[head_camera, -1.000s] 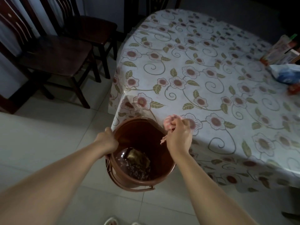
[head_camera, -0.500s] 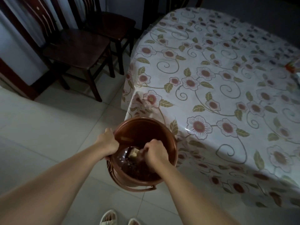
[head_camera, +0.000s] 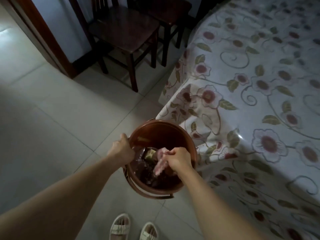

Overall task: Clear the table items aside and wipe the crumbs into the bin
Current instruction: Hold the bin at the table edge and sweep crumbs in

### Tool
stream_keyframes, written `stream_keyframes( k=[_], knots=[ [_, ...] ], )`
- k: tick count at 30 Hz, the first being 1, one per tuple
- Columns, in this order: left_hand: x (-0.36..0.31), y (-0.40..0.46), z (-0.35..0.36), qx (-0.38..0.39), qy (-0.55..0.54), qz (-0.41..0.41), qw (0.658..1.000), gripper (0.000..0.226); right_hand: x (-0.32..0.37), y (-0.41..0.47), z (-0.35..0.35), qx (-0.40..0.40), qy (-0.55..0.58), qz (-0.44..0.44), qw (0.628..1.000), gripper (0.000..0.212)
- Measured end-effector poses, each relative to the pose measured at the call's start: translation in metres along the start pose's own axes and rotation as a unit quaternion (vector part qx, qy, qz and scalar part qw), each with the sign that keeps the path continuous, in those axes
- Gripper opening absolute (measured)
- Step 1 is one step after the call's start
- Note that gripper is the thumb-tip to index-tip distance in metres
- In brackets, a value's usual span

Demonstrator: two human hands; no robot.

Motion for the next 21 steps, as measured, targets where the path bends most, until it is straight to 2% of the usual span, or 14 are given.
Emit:
stream_keyframes(
  k=[2,4,6,8,15,18,21],
  knots=[
    [0.020,0.016,0.010,-0.003,0.001,-0.013,1.000,0.024,-0.001,0.013,0.014,-0.001,0.075,0.014,0.997,0.032],
    [0.038,0.036,0.020,-0.014,-0.003,-0.020,1.000,0.019,-0.002,0.029,0.036,0.050,0.099,0.004,0.994,0.023],
    [0.054,0.055,0.031,-0.022,0.000,-0.027,0.999,0.014,-0.018,0.048,0.068,0.084,-0.074,-0.002,0.994,0.010],
    [0.070,0.074,0.043,-0.018,0.009,-0.032,0.999,0.015,-0.028,0.068,0.091,0.038,-0.216,-0.052,0.974,0.016],
    [0.117,0.125,0.091,-0.026,-0.010,-0.079,0.996,0.020,-0.048,0.118,0.136,0.034,-0.199,-0.073,0.977,0.020],
    [0.137,0.146,0.110,-0.031,-0.015,-0.088,0.996,0.027,-0.068,0.139,0.150,0.008,-0.185,-0.081,0.979,0.039],
    [0.156,0.168,0.128,-0.039,-0.028,-0.090,0.995,0.023,-0.084,0.157,0.168,0.013,-0.153,-0.091,0.984,0.045]
  ],
)
Point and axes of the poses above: each hand's wrist, its own y-axis towards the middle knuckle, its own z-axis out of the palm, x = y × z, the point moved 5 cm from there along y, towards the middle knuckle, and after that the axes turned 2 degrees about y, right-handed, at the moved point
